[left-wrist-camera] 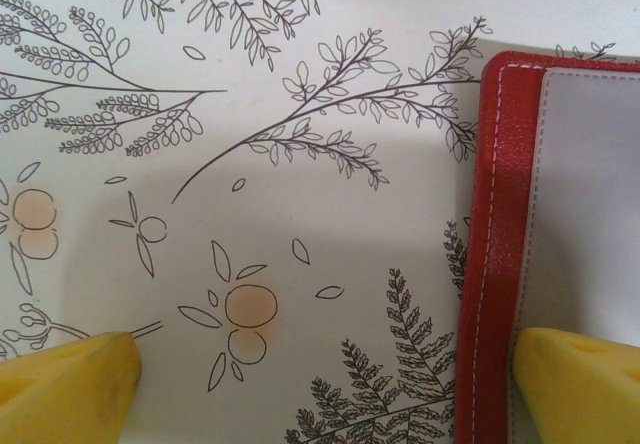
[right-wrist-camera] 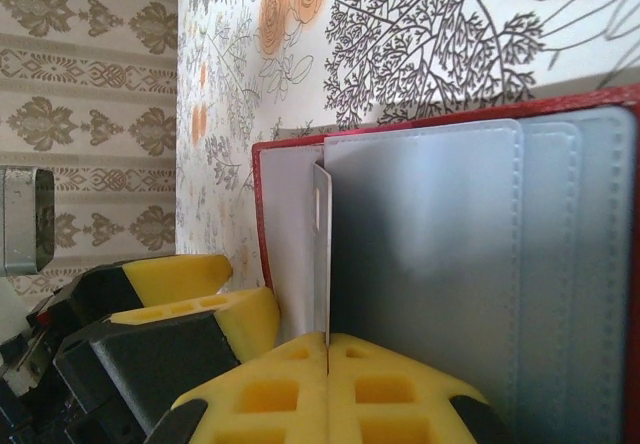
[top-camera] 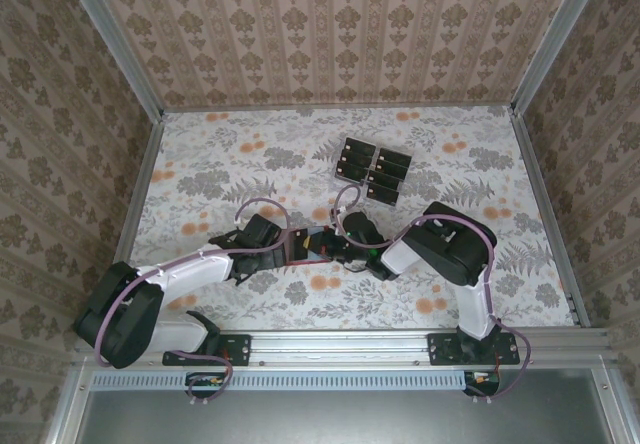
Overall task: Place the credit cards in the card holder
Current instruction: Insert the credit card into the card slot.
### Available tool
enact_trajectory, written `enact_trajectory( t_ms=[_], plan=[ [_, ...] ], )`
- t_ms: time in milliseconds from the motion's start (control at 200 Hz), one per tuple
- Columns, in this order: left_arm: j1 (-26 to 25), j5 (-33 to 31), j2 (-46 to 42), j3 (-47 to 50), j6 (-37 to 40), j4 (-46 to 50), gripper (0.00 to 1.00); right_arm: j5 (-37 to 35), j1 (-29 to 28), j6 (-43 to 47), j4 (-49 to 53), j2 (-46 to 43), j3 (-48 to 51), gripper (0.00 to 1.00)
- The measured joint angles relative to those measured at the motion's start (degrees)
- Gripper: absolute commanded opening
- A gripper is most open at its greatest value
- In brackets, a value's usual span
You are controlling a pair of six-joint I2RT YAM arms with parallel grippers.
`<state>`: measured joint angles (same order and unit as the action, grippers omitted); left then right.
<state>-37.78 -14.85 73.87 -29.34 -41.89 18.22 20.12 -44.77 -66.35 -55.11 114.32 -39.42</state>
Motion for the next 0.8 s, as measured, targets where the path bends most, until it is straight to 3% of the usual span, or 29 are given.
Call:
enact_trajectory(
  t_ms=[335,435,595,690,800],
  plan=[
    [0.0,0.0,-0.1,0.1,0.0,-0.2,1.0,0.2,-0.9,0.2,4.1,1.0,-3.7,0.0],
    [0.1,0.0,-0.1,0.1,0.0,-0.2,1.0,0.5,-0.9,0.8,6.4,0.9,-4.7,0.15],
    [1.2,0.8,-0.6,-0.1,0.1,-0.1,1.0,1.3,-1.3,4.0,14.6,-2.3,-7.6,0.47],
    [2.8,1.8,-2.0,-0.1,0.5,0.2,1.0,1.3,-1.5,7.1,22.2,-4.8,-9.6,0.56],
    [5.6,2.6,-5.0,-0.3,1.0,0.5,1.0,0.8,-1.5,10.8,30.3,-7.8,-11.8,0.58]
  ],
)
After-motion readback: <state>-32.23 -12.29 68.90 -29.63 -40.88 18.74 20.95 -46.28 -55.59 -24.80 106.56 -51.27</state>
